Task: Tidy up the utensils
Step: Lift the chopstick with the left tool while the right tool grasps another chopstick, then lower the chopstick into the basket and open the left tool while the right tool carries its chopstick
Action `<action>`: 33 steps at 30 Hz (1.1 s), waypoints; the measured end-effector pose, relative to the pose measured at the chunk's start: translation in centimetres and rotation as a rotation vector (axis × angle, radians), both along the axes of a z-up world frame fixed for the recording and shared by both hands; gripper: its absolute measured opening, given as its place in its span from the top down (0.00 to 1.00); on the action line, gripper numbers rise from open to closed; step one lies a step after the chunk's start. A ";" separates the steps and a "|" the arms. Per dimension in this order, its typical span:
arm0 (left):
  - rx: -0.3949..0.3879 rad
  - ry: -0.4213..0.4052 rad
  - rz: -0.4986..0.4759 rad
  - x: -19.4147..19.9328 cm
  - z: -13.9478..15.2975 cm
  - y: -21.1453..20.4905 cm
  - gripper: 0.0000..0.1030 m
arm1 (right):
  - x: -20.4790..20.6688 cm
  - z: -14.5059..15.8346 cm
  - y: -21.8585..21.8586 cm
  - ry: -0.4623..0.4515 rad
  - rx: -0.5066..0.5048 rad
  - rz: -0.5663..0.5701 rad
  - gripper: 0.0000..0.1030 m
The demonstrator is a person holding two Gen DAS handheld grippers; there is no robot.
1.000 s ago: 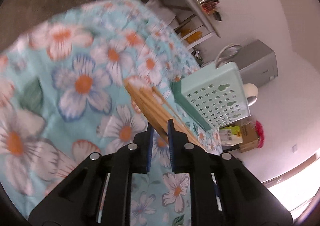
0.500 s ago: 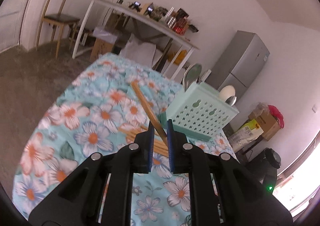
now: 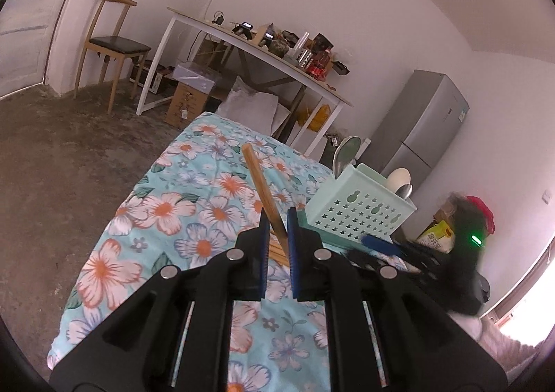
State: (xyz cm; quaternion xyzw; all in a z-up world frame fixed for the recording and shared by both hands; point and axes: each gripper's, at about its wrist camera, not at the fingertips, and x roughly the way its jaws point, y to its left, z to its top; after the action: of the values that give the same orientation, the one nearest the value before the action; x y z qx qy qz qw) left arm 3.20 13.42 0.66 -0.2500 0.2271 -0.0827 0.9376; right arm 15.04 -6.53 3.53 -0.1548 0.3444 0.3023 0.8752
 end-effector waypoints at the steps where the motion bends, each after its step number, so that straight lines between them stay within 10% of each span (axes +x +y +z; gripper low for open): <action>1: 0.000 -0.001 0.000 -0.1 0.0 0.1 0.92 | 1.1 -0.4 1.2 0.008 -0.029 0.030 0.70; 19: -0.030 0.015 0.001 0.3 -0.8 1.2 0.91 | 7.3 -6.9 8.4 0.147 -0.288 0.238 0.86; 33: 0.003 0.001 -0.001 0.4 -0.3 1.2 0.92 | 4.5 1.9 0.6 -0.001 0.017 0.049 0.93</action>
State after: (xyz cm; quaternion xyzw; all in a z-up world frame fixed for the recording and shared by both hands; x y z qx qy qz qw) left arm 3.64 14.62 0.37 -0.2486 0.2280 -0.0828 0.9377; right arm 19.53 -5.98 5.45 -0.1559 0.3374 0.3265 0.8691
